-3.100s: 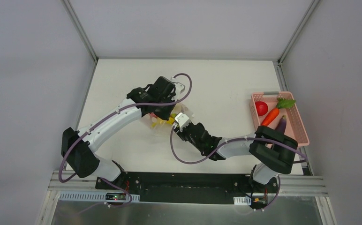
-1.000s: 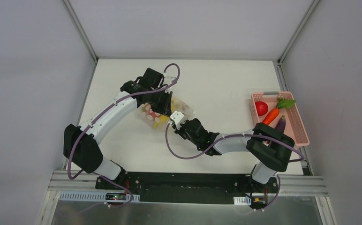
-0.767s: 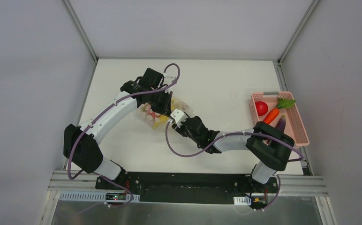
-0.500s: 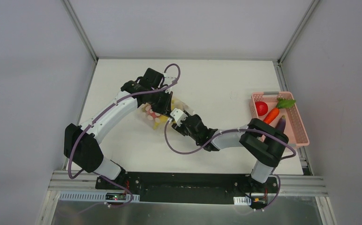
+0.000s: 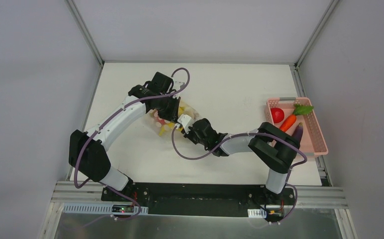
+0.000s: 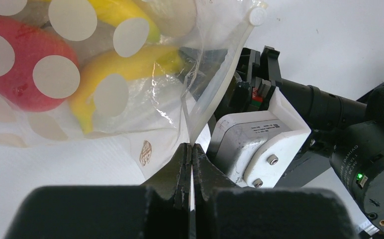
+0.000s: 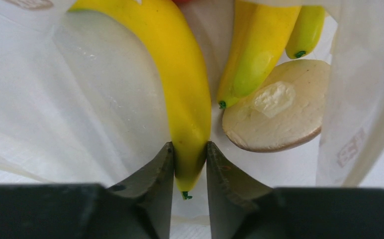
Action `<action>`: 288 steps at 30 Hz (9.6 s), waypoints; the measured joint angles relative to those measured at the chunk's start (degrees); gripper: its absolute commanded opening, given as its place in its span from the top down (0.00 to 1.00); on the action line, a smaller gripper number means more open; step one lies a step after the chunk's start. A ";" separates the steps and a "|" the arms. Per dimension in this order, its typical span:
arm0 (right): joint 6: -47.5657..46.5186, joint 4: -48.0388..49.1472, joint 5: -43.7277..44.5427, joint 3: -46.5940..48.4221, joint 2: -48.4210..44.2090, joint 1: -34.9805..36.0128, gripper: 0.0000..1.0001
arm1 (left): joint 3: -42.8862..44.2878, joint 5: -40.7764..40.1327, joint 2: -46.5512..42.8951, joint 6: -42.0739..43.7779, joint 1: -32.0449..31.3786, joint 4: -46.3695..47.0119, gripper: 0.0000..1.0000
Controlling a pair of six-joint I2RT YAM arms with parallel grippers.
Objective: Open the zip-top bag and remove the fake food
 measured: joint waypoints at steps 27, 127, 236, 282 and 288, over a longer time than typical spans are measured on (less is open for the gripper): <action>12.48 -42.34 3.21 8.31 -15.43 0.26 1.00 | 0.24 -1.62 0.00 -0.22 -0.90 -0.22 1.00; 55.78 -58.71 4.72 -2.27 -55.95 -41.83 0.38 | 0.33 -4.76 -0.13 -0.04 -2.05 -1.07 1.00; 39.82 13.99 3.89 -0.57 -3.32 -6.14 0.98 | 0.76 -4.07 2.23 -2.16 -4.66 -0.81 1.00; 43.60 -61.59 28.76 6.95 -44.68 -51.87 1.00 | 1.09 -10.62 -0.46 0.17 -4.63 -1.79 1.00; 43.67 -53.33 27.56 6.80 -32.83 -62.86 1.00 | 1.09 -10.60 -0.50 0.20 -4.63 -1.81 1.00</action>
